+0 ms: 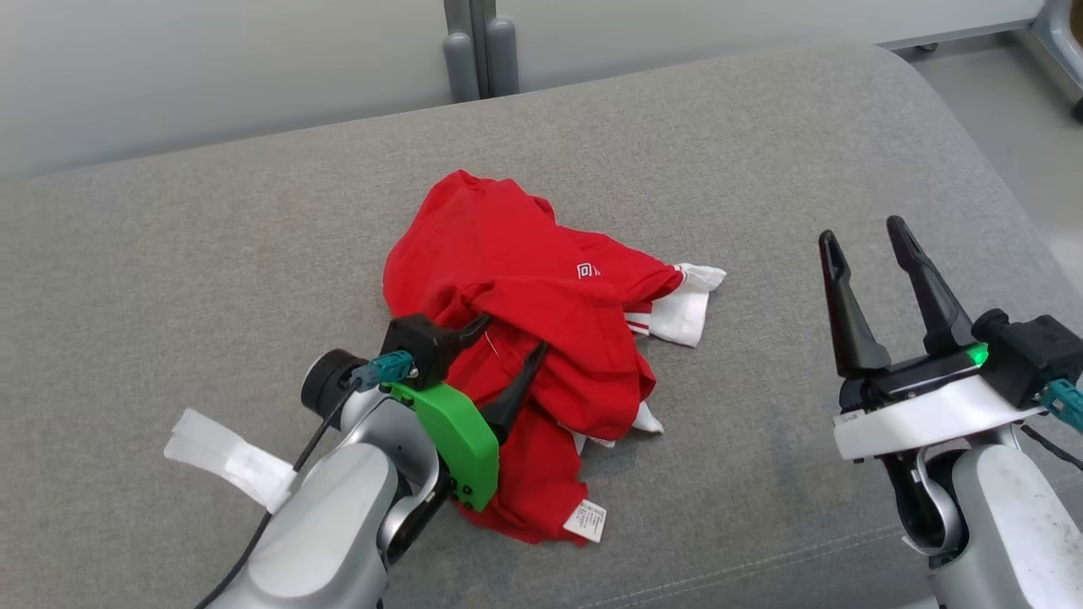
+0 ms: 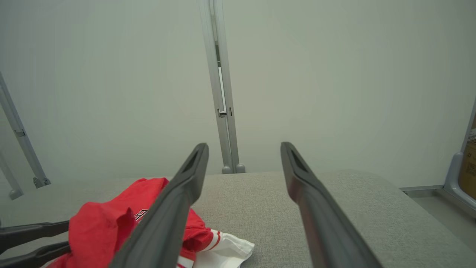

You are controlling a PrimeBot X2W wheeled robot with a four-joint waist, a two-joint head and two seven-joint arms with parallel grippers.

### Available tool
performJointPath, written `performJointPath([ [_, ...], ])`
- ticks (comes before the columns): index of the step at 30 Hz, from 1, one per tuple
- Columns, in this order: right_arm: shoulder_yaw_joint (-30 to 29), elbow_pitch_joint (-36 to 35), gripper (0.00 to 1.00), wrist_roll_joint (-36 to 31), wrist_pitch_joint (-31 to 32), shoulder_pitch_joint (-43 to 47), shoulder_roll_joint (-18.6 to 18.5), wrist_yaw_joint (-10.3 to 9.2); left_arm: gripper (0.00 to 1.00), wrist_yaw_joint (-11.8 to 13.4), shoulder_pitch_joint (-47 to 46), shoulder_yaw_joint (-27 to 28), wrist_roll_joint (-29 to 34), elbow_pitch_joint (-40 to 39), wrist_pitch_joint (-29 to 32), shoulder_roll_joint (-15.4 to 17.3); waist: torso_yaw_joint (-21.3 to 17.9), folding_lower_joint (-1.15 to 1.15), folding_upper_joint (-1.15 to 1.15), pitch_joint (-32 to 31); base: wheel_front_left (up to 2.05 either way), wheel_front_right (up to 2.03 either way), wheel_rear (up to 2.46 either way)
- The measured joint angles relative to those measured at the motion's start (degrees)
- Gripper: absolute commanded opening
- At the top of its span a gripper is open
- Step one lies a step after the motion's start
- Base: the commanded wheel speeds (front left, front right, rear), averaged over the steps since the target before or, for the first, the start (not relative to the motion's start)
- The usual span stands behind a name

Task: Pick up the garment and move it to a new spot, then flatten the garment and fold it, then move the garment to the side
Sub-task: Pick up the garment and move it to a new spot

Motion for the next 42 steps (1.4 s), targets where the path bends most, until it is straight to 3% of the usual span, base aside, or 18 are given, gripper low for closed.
performJointPath([
  [15, 2.8, 0.2, 1.00, 0.6, 0.0, 1.7, 0.0, 0.99, 1.00, 1.2, 2.6, 1.7, -0.8, -2.1, -1.4, 0.3, 4.0, 0.00, 0.00, -2.9, 0.00, 0.00, 0.00],
  [25, 4.1, 0.2, 1.00, 1.0, 0.4, 1.7, 0.3, 1.08, 1.00, 2.2, 1.4, 2.1, -0.1, 2.6, 3.4, 4.0, 0.7, 0.00, 0.00, -2.1, 0.00, 0.00, 0.00],
  [42, 4.4, -0.4, 1.00, 1.0, 0.4, -0.7, 0.3, 1.47, 1.00, 2.5, -5.6, 2.0, 1.3, 10.0, 8.7, 5.8, -4.6, 0.00, 0.00, 1.4, 0.00, 0.00, 0.00],
])
